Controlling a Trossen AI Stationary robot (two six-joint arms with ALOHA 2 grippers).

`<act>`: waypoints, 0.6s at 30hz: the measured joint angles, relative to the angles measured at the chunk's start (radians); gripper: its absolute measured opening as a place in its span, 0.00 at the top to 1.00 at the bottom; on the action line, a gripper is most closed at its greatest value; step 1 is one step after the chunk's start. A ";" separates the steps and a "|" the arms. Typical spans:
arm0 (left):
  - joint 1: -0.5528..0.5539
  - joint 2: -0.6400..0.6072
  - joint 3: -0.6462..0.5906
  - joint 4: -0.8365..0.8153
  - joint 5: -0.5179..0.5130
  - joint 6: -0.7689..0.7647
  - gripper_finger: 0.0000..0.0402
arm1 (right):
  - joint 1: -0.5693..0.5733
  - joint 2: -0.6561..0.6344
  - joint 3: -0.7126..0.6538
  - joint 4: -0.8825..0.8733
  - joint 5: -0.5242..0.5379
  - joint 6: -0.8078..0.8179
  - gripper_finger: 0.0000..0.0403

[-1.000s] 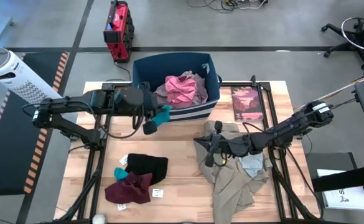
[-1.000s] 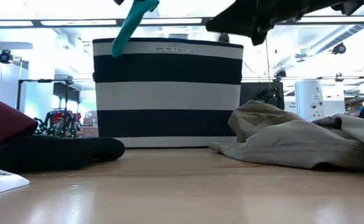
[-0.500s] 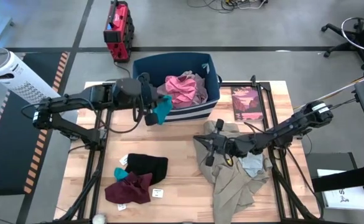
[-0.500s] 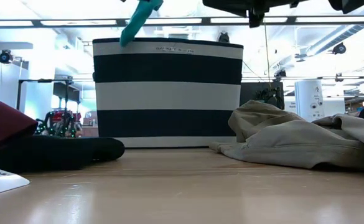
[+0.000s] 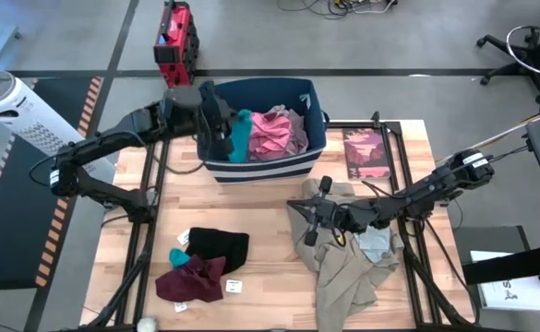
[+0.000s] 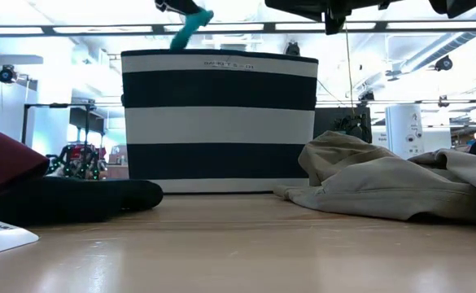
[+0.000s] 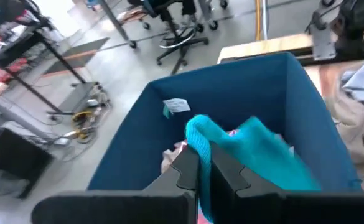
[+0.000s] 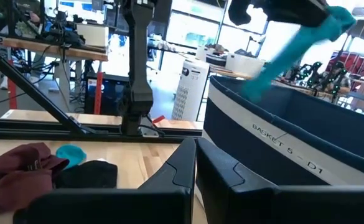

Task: Sort clothes
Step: Put the blue sock into the blue laundry bin

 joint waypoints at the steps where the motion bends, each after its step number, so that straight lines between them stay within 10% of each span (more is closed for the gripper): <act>1: 0.019 0.008 -0.002 0.012 0.042 -0.007 1.00 | 0.000 0.000 0.000 0.000 0.000 -0.001 1.00; 18: 0.057 0.254 0.073 -0.087 0.124 0.051 0.99 | 0.000 0.000 0.000 -0.015 0.000 -0.006 1.00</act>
